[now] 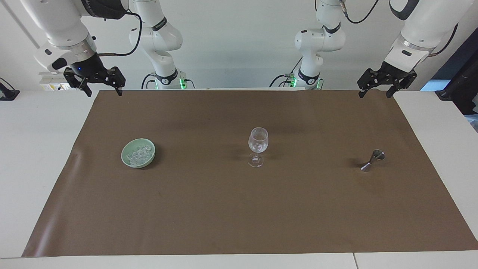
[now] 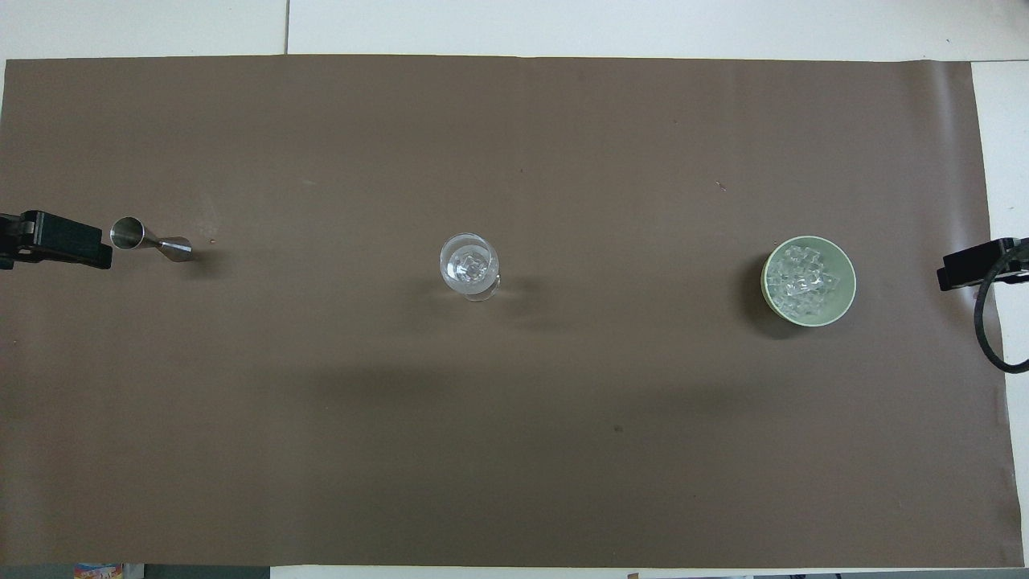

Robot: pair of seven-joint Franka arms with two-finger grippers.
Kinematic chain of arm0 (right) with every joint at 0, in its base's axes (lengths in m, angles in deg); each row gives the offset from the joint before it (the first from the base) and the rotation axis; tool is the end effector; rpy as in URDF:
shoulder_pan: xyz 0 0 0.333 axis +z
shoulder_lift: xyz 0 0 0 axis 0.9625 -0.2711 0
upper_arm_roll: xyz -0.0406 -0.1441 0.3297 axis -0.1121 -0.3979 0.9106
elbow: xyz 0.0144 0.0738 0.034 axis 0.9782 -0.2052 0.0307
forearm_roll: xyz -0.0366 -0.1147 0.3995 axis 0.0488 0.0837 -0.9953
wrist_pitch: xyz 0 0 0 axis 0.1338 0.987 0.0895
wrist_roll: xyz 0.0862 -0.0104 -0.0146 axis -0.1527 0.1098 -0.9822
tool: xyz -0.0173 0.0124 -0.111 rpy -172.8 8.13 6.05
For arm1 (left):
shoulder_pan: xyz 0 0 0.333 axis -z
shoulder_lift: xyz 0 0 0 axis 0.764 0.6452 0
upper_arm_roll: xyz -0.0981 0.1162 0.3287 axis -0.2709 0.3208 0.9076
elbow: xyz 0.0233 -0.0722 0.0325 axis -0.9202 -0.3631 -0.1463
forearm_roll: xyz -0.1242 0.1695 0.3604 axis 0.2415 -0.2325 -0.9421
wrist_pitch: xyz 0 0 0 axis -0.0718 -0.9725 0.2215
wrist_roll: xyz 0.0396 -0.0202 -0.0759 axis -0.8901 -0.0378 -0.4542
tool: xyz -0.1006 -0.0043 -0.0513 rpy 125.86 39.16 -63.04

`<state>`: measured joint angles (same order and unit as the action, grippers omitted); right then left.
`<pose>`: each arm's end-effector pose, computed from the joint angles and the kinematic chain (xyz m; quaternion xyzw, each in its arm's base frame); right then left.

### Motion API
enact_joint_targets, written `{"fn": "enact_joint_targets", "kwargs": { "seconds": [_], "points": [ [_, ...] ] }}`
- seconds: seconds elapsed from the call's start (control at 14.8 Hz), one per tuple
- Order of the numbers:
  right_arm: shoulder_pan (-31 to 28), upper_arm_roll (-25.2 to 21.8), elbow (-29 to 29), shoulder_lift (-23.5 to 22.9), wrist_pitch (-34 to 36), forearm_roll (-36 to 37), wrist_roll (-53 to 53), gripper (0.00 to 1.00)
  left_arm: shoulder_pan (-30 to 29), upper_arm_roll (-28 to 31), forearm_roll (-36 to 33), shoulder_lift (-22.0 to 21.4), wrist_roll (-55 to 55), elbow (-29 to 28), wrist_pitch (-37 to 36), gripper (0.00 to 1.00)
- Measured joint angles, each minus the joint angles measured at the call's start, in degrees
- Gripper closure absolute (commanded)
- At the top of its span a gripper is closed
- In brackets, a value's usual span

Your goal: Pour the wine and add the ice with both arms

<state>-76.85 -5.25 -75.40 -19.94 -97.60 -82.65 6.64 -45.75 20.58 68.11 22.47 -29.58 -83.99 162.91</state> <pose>0.5412 -0.0412 0.6640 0.9987 0.0219 -0.0380 0.0258 0.5556 -0.0395 0.6844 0.9990 -0.0421 -0.0142 0.0072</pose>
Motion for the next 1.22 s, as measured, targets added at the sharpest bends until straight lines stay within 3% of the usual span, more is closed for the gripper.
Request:
{"fn": "enact_joint_targets", "kwargs": {
  "seconds": [0.47, 1.22],
  "points": [
    [-0.80, -0.06, 1.62, -2.69, 0.37, -2.03, 0.11, 0.00, 0.00, 0.00, 0.00, 0.00, 0.00, 0.00, 0.00, 0.00],
    [2.24, -1.57, 2.09, -2.78, 0.15, -2.06, 0.11, 0.00, 0.00, 0.00, 0.00, 0.00, 0.00, 0.00, 0.00, 0.00]
  ]
}}
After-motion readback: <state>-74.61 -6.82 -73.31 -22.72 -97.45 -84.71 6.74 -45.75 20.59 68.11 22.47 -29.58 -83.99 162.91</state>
